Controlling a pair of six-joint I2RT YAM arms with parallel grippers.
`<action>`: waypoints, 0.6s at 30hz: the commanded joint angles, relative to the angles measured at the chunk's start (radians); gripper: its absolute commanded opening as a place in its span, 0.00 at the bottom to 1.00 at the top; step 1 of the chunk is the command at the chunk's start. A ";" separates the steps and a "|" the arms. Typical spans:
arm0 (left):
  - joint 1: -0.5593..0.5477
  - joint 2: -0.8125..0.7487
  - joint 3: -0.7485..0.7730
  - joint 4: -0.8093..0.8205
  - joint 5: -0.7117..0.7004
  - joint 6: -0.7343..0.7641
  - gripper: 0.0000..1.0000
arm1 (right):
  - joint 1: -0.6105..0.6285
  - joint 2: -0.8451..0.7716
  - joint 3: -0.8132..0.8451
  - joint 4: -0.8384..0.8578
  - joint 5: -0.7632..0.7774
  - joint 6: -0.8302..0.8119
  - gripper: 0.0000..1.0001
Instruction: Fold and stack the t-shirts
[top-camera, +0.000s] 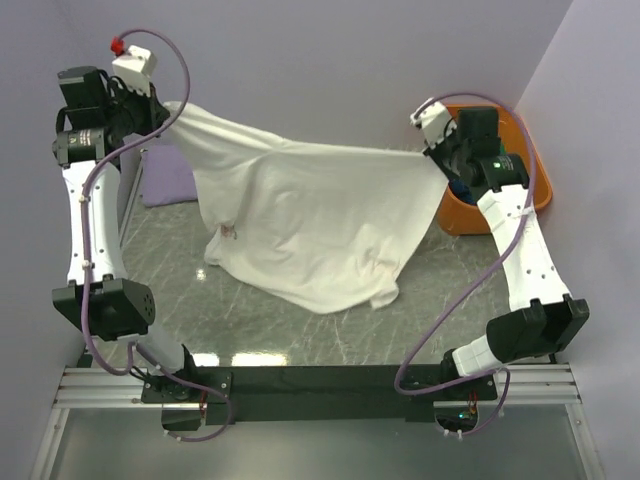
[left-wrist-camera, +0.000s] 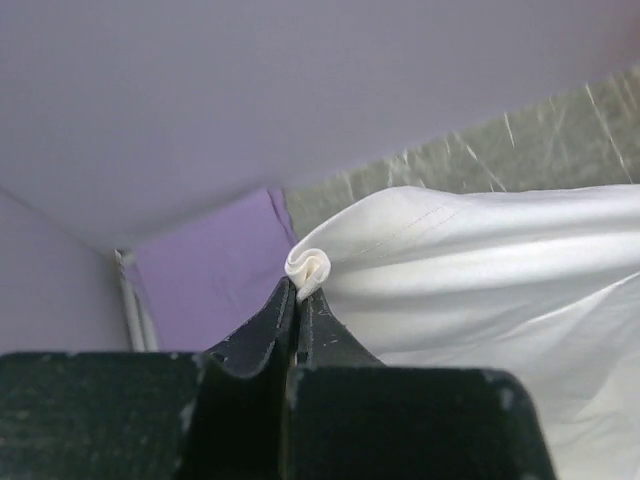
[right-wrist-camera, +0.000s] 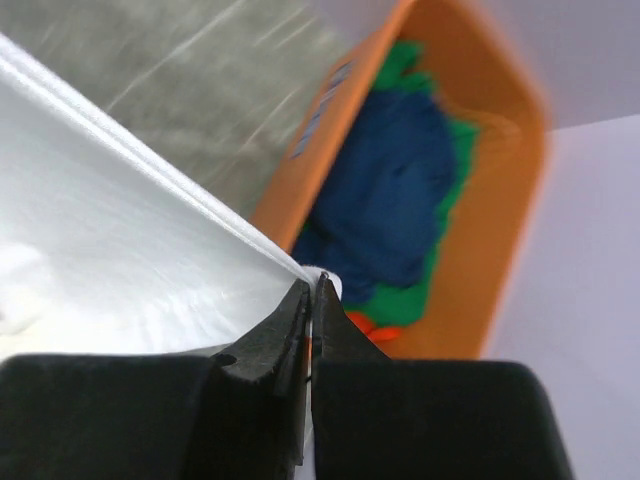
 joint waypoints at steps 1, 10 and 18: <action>0.047 -0.096 0.034 0.231 -0.011 -0.072 0.01 | -0.009 -0.078 0.122 0.132 0.139 0.035 0.00; 0.069 -0.436 -0.152 0.470 -0.077 -0.138 0.01 | -0.007 -0.303 0.115 0.351 0.214 -0.028 0.00; 0.067 -0.741 -0.230 0.525 -0.160 -0.148 0.01 | -0.009 -0.560 0.038 0.543 0.249 -0.119 0.00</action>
